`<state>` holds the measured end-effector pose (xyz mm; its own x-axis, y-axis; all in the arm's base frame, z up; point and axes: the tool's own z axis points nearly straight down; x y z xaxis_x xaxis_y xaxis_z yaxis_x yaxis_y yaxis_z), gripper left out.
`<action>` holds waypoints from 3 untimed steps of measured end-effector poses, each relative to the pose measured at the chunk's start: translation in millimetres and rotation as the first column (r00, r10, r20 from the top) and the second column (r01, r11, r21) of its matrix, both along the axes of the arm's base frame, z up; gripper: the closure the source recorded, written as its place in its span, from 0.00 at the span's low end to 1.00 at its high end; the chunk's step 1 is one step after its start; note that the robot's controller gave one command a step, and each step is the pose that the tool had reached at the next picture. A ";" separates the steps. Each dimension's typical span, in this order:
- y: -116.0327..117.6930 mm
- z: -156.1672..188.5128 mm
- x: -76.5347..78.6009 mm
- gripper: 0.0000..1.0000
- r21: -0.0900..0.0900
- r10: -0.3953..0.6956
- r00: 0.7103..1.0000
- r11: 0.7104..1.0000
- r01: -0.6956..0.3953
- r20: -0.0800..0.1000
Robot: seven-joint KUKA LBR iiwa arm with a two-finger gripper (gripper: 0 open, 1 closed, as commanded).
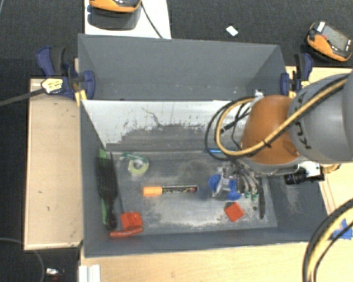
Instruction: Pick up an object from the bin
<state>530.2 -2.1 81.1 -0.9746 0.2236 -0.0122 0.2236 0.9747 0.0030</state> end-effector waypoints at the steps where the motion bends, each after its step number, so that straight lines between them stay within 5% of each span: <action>1: 0.1 28.4 -0.6 1.00 0.000 0.001 1.000 1.000 -0.001 -0.001; 3: -0.1 52.8 0.6 1.00 0.001 0.002 1.000 1.000 -0.002 0.004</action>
Offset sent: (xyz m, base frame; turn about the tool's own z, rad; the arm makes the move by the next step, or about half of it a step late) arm -0.0012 0.0000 0.0494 -0.0007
